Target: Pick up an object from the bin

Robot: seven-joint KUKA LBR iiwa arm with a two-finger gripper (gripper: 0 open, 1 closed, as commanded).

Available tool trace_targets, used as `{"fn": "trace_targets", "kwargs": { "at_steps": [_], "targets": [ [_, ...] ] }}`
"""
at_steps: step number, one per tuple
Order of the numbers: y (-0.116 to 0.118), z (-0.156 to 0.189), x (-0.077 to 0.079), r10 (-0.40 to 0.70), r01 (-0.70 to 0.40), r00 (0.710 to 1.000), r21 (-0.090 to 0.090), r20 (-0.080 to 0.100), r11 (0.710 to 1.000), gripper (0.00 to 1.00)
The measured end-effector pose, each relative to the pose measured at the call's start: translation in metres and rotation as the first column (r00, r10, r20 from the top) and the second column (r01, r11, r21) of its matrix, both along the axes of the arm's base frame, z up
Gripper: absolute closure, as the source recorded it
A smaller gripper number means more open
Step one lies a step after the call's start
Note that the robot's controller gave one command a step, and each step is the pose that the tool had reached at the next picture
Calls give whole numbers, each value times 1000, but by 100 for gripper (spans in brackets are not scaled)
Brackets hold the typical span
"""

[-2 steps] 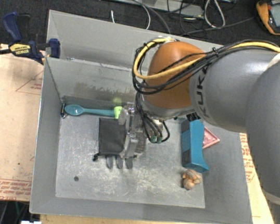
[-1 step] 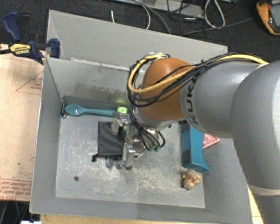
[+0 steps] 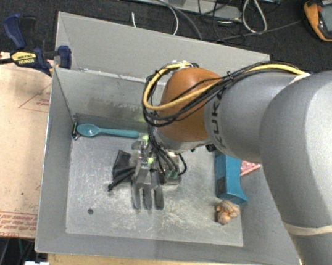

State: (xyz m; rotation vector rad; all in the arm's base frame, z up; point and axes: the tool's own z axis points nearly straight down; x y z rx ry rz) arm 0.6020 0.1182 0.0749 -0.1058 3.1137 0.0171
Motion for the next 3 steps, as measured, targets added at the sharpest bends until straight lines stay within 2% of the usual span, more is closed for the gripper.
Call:
{"fn": "trace_targets", "kwargs": {
  "at_steps": [1, 2, 3],
  "targets": [
    [3, 7, 0, -23, 23, 1000, 1, 2, 1000, 100],
    [6, 72, -4, -19, 19, 1000, 0, -4, 1000, 100],
    [6, 152, -14, -29, 29, 1000, 2, 1, 1000, 100]
  ]
}}
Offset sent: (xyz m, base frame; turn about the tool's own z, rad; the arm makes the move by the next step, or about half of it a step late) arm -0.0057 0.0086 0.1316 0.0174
